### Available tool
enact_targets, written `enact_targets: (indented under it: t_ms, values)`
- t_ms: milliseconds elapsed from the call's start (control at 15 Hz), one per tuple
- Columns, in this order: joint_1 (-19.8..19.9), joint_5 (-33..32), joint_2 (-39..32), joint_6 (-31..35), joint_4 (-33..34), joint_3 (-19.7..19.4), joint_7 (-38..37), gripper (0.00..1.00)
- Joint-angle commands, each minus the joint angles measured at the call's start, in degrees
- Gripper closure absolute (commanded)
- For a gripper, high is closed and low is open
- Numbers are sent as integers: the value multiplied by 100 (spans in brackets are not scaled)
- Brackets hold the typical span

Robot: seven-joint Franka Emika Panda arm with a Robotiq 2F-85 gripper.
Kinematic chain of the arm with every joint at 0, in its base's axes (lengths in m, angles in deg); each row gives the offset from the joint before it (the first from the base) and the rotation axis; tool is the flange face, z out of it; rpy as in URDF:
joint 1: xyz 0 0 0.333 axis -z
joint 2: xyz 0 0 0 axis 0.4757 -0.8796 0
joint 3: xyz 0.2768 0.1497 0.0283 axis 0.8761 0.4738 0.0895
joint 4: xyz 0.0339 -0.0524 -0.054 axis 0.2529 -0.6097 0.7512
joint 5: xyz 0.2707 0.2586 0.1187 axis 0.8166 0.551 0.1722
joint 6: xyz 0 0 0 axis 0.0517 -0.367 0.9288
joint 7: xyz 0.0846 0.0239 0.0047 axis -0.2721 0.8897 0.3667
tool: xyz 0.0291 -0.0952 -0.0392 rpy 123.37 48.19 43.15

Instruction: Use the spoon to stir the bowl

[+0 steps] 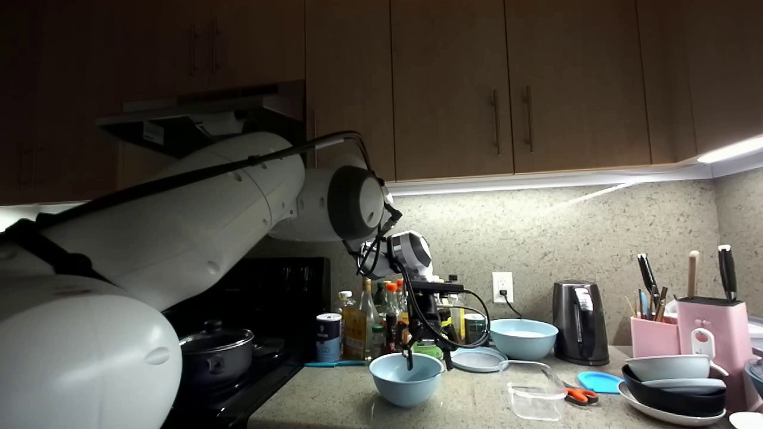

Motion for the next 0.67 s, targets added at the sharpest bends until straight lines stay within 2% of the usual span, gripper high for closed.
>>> enact_targets:
  t_ms: [0,67,600]
  values:
    - [-74,-200,-269,-316,375,23,371,15]
    - [-91,-211,-316,-363,434,19,432,26]
    - [-100,-179,-528,-601,859,6,846,80]
